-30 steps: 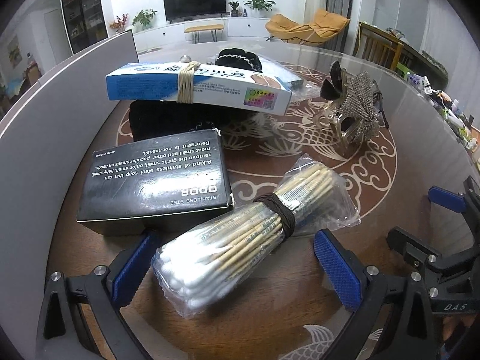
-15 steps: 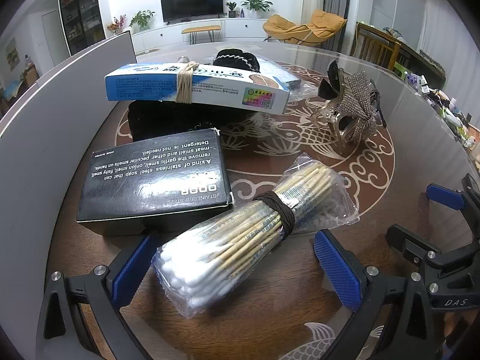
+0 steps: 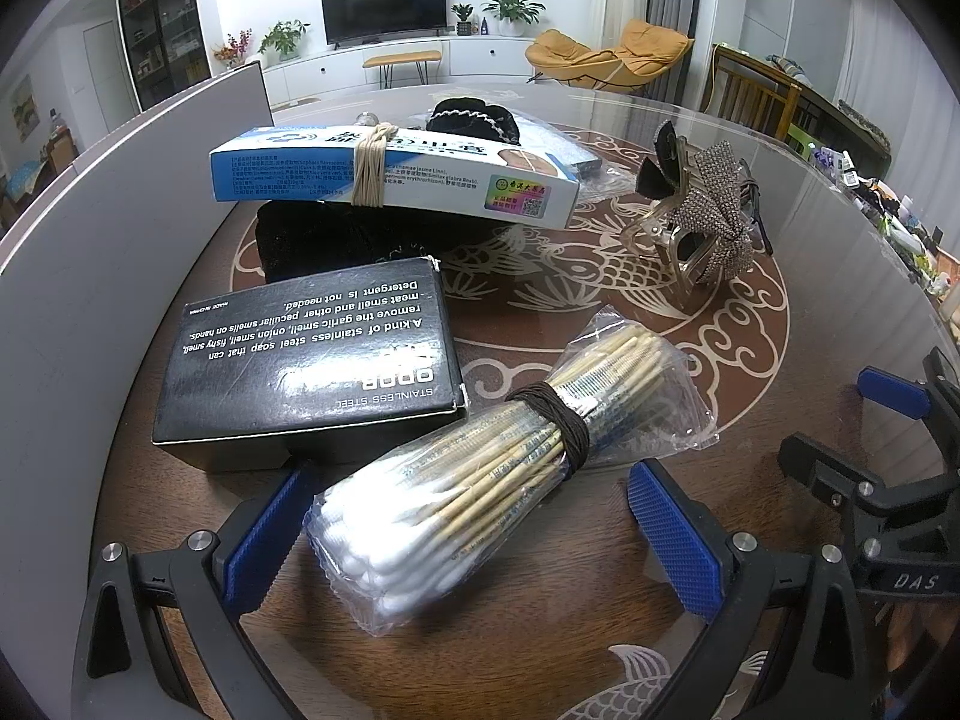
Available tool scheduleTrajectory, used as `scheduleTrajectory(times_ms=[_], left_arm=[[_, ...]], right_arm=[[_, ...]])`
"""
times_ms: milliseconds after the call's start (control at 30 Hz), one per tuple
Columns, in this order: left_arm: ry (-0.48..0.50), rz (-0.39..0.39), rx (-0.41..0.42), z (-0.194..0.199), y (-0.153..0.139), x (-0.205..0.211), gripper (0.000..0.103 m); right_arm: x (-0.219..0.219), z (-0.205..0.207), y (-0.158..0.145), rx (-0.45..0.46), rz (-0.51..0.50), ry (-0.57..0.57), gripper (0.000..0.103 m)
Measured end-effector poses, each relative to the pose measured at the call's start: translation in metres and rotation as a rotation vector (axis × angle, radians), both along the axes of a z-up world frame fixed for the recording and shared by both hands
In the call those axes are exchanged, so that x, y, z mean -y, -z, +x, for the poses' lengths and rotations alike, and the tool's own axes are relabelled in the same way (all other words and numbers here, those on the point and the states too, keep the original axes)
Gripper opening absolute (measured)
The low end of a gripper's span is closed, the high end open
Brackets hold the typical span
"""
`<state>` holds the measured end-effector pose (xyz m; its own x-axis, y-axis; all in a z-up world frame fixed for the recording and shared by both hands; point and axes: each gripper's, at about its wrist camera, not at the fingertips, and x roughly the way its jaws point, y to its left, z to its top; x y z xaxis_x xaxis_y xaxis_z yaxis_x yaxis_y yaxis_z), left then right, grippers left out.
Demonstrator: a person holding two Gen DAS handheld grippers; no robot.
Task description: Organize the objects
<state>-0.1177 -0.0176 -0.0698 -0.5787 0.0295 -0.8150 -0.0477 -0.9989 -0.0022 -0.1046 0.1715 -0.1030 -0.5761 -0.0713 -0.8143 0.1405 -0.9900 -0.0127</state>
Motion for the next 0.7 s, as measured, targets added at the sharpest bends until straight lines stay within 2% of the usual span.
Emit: scheduleTrajectory(times_ms=[700], left_arm=[[0.002, 0.001, 0.0, -0.0003, 0.0003, 0.0, 0.103]], right_arm=[[0.0012, -0.0021, -0.0005, -0.002, 0.001, 0.007, 0.103]])
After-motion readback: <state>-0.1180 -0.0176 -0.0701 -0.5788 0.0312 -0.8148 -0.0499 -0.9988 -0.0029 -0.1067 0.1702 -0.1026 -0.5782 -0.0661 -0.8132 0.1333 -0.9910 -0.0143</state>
